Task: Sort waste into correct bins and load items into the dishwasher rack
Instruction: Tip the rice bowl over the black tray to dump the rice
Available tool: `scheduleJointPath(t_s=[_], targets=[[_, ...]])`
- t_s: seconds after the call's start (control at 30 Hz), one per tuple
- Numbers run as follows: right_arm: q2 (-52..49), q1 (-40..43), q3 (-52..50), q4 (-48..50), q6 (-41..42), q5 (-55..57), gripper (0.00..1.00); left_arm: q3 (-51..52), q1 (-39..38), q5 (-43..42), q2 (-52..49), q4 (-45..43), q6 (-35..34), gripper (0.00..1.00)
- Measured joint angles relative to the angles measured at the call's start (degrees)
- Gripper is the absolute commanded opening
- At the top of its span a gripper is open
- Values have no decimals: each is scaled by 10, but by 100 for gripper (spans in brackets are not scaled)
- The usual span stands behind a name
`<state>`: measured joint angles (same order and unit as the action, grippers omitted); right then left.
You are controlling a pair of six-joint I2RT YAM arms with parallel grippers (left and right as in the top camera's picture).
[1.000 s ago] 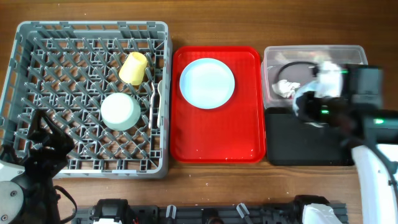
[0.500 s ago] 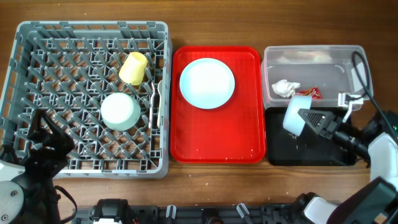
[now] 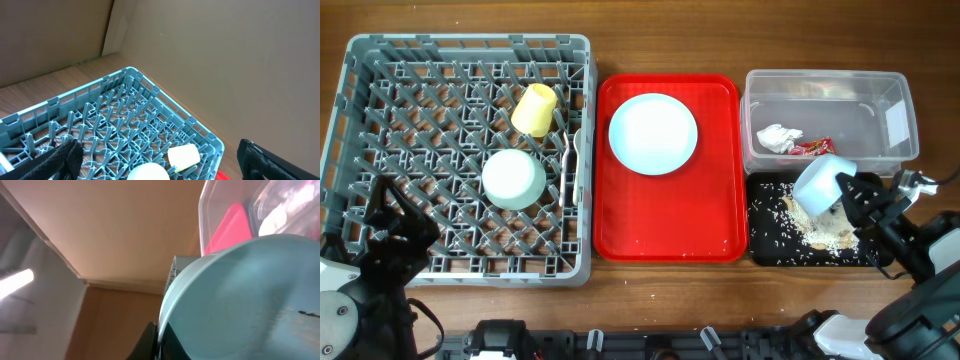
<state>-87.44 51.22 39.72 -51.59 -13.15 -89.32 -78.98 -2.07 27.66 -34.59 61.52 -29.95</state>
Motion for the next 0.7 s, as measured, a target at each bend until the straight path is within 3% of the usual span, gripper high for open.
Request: scheduleJointPath(t_s=[0.23,0.6,0.7], targets=[[0,0,0,-35,99,0,4,0,0,0,0,0,0,100],[0,0,0,-93,116,0,4,0,0,0,0,0,0,100],[3,0,-3,-39,121,0,4,0,0,0,0,0,0,100]])
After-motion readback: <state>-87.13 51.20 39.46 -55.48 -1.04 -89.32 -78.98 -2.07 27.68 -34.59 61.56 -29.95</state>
